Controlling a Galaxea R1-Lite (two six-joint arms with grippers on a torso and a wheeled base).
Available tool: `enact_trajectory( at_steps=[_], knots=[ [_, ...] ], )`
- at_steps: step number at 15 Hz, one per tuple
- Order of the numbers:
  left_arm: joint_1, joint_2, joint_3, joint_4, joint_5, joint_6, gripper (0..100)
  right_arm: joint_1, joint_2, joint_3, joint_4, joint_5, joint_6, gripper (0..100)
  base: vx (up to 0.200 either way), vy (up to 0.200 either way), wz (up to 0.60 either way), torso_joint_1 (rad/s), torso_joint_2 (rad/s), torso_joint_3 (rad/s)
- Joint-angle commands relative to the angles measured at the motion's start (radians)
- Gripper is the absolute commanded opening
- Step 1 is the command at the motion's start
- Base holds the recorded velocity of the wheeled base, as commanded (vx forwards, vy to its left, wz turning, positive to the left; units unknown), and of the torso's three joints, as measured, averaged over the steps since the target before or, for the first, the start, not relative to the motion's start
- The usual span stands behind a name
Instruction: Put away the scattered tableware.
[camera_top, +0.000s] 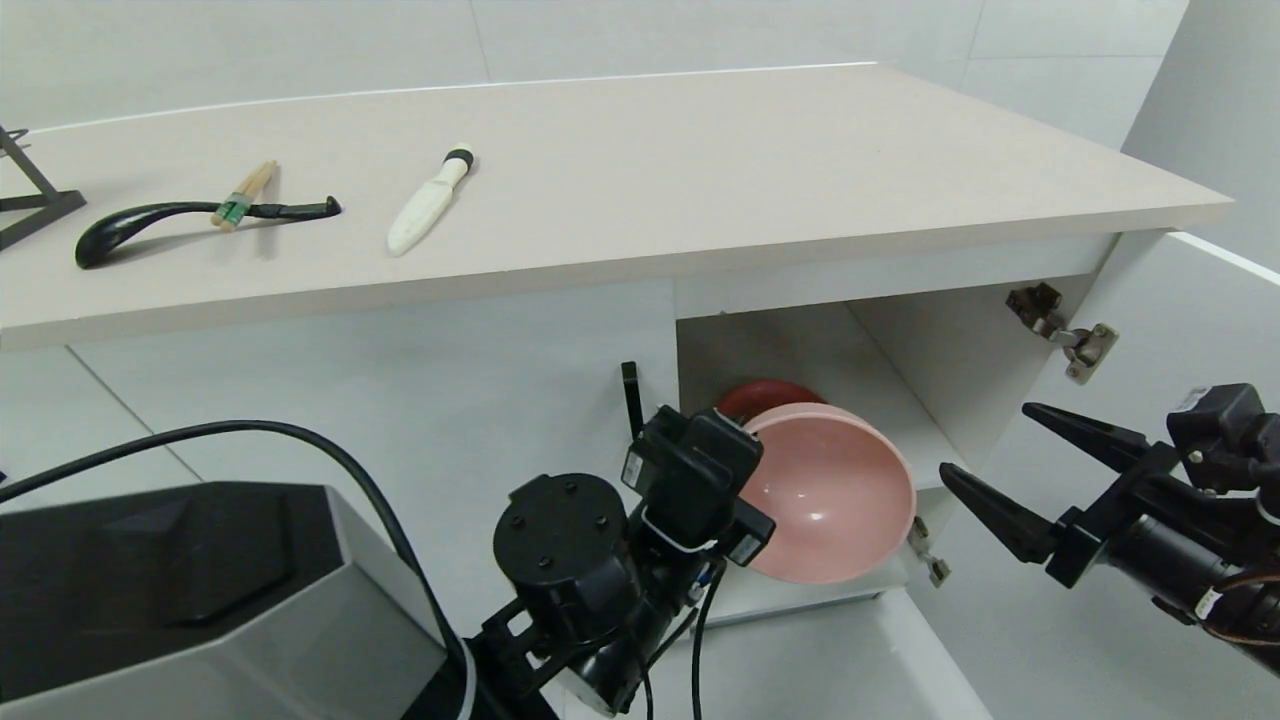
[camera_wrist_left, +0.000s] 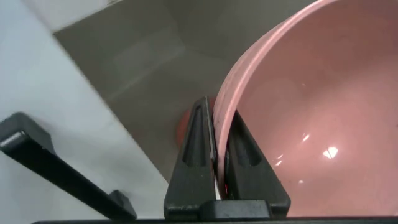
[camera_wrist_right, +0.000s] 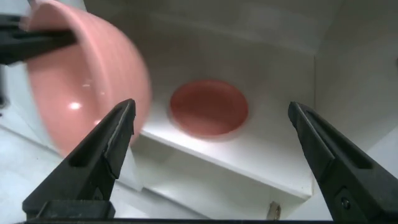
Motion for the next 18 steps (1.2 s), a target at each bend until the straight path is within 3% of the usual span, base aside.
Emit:
enact_trajectory(
  at_steps=[1, 6, 8, 13, 18],
  knots=[
    [-0.009, 0.067, -0.068, -0.001, 0.040, -0.020, 0, 0.001, -0.025, -0.004, -0.001, -0.001, 0.000, 100, 0.000, 0.000, 0.00, 0.000, 0.00, 0.000],
    [-0.018, 0.161, -0.174, -0.001, 0.092, -0.037, 0, 0.001, -0.033, -0.001, -0.001, -0.001, 0.006, 100, 0.000, 0.000, 0.00, 0.000, 0.00, 0.000],
    [-0.041, 0.205, -0.298, -0.001, 0.108, -0.044, 0, 0.000, 0.008, -0.002, -0.001, -0.001, 0.014, 100, 0.000, 0.000, 0.00, 0.000, 0.00, 0.000],
    [-0.097, 0.201, -0.378, -0.001, 0.106, -0.041, 0, -0.032, 0.082, -0.045, -0.001, -0.006, 0.170, 100, 0.000, 0.000, 0.00, 0.000, 0.00, 0.000],
    [-0.098, 0.196, -0.448, -0.001, 0.106, -0.040, 0, -0.098, 0.082, -0.076, -0.001, -0.006, 0.173, 100, 0.000, 0.000, 0.00, 0.000, 0.00, 0.000]
  ],
)
